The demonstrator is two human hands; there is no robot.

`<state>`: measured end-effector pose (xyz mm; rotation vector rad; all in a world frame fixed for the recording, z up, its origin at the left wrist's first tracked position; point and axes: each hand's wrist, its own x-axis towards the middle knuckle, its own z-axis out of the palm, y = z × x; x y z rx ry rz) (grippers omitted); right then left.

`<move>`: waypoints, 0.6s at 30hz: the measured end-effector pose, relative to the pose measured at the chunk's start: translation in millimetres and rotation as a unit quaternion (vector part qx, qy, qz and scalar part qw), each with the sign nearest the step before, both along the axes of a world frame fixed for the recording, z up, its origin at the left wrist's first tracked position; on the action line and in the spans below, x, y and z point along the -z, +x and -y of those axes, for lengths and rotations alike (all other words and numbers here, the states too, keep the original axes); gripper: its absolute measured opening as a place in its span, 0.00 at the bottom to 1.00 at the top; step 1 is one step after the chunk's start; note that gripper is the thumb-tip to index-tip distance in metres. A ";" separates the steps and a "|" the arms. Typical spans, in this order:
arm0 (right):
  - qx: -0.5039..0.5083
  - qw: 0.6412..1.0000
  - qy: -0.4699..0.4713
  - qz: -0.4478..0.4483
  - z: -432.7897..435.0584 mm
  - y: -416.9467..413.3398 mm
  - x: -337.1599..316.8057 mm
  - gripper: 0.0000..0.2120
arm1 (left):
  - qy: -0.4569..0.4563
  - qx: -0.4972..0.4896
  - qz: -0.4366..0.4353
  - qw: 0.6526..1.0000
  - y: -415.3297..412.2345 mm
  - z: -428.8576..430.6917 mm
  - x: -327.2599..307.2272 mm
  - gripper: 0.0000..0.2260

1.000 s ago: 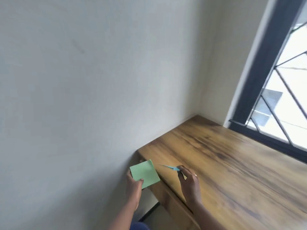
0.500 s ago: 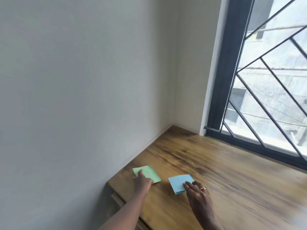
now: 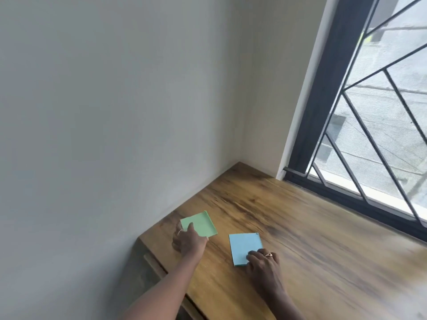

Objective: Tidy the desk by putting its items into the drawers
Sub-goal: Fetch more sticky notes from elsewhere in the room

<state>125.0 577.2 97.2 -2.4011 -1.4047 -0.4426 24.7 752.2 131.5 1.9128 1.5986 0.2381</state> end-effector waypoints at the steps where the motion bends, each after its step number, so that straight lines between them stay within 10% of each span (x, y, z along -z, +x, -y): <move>1: -0.010 1.000 -0.006 -0.006 2.6 -4.1 -2.7 0.08 | 0.009 -0.007 0.006 1.000 -8.3 5.4 0.1 0.29; 18: -0.355 0.930 -0.056 -0.069 101.9 -188.3 11.0 0.10 | 0.041 -0.259 0.047 0.964 -222.1 241.0 58.2 0.23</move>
